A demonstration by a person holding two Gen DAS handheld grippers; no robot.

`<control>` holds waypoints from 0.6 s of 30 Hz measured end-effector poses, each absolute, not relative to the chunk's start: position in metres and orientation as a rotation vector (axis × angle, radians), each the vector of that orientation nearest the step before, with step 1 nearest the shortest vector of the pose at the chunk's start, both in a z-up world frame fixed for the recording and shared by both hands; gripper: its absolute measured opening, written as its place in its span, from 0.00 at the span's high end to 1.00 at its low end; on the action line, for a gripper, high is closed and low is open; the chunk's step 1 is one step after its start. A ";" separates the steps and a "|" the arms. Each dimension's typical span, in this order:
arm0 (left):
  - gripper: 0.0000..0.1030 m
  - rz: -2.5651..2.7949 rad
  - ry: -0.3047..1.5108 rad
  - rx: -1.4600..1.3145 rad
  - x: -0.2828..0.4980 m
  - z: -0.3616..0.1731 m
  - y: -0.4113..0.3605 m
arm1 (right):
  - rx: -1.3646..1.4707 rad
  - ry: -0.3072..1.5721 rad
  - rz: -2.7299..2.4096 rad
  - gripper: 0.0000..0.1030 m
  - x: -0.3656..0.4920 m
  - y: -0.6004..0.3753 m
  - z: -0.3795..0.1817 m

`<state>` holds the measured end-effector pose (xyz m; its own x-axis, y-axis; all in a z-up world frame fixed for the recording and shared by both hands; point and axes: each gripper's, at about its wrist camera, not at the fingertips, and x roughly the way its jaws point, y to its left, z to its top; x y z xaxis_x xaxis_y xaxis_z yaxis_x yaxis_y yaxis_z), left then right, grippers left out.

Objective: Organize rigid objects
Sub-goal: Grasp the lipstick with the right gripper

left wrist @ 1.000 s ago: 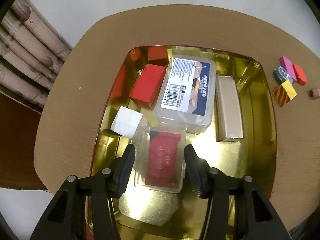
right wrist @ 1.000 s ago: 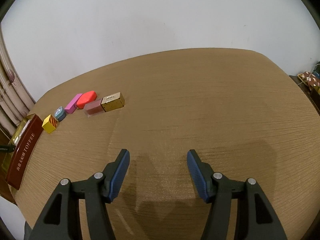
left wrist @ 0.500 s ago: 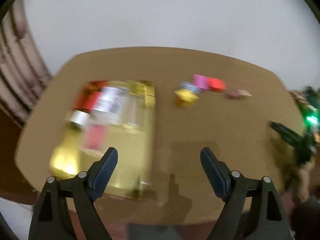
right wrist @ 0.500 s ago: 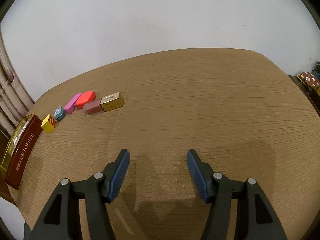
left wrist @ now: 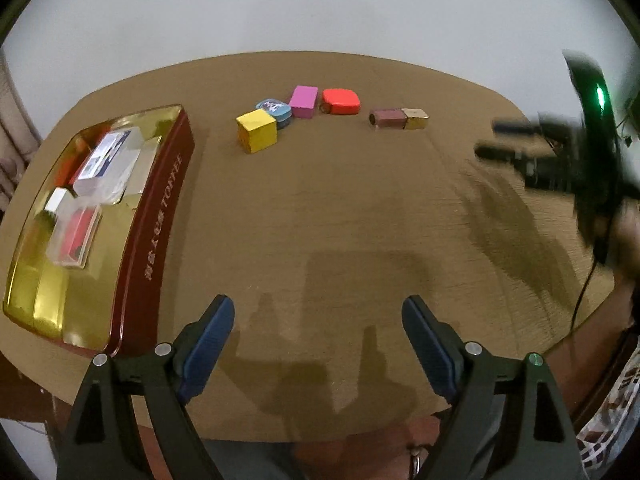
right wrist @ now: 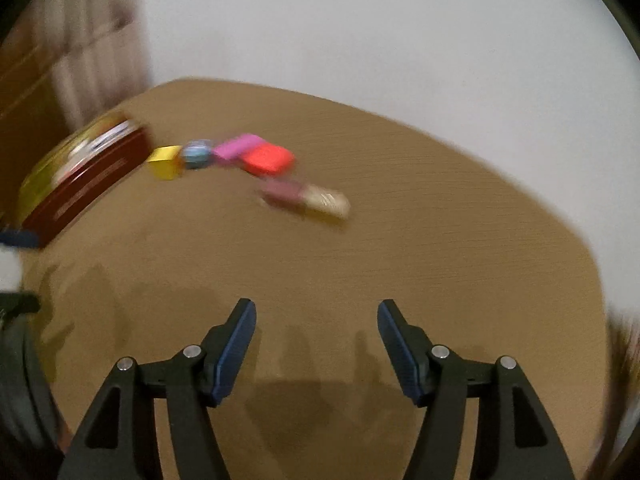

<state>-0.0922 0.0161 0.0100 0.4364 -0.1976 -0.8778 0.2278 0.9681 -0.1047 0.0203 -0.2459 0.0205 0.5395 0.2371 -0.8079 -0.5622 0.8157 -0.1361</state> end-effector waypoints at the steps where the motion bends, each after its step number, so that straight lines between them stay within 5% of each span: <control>1: 0.19 -0.270 1.097 0.017 -0.093 0.009 0.018 | -0.478 0.897 0.538 0.37 0.032 -0.237 0.026; 8: 0.19 -0.291 1.165 -0.014 -0.107 -0.005 0.020 | -0.897 1.004 0.750 0.37 0.080 -0.187 0.011; 18: 0.19 -0.308 1.246 0.003 -0.111 -0.022 0.022 | -0.987 1.107 0.818 0.37 0.123 -0.157 -0.024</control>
